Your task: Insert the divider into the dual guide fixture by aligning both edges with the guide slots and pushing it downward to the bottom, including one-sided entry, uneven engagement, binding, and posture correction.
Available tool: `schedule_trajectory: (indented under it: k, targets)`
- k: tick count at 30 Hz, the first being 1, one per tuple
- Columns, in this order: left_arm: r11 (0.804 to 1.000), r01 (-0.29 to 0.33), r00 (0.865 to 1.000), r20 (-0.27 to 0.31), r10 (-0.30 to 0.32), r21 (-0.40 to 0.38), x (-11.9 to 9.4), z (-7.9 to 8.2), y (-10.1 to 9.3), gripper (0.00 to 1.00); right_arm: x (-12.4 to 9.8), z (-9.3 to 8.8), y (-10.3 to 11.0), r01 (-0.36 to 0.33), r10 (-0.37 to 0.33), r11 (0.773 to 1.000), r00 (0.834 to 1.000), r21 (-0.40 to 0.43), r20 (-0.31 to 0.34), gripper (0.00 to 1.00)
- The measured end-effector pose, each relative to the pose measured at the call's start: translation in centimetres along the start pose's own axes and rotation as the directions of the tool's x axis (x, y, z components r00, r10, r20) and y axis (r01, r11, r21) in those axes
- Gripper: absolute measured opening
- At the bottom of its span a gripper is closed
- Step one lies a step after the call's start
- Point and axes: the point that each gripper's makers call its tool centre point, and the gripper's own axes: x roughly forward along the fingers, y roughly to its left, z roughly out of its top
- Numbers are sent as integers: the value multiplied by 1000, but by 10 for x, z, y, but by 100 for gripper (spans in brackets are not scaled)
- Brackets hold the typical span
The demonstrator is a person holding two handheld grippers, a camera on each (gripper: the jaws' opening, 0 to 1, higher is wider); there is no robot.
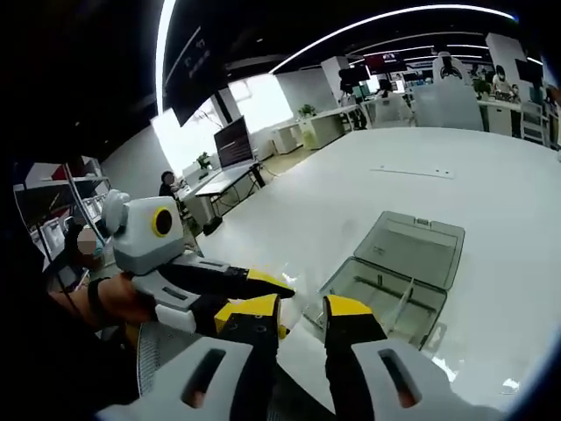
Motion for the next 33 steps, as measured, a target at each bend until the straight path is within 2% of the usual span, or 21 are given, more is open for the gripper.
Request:
schedule_trajectory:
  k: [4,8,20,25,33]
  targets:
    - [1000,18,1000,-5,-18,0,5,-1,-5,30,1,1,-1,-7,7,1000,1000,6,-5,11]
    - [1000,28,1000,-7,-28,0,7,-1,-7,30,0,3,-1,-20,20,999,1000,27,2,4]
    - [999,34,999,-4,-34,-9,7,-2,-9,30,0,1,-3,-7,6,997,1000,71,15,2]
    - [999,42,999,8,-42,-29,8,0,-10,30,-1,3,-5,15,-19,992,999,122,31,1]
    - [997,52,999,17,-51,-63,9,1,-11,30,-1,5,-8,47,-52,988,998,146,28,1]
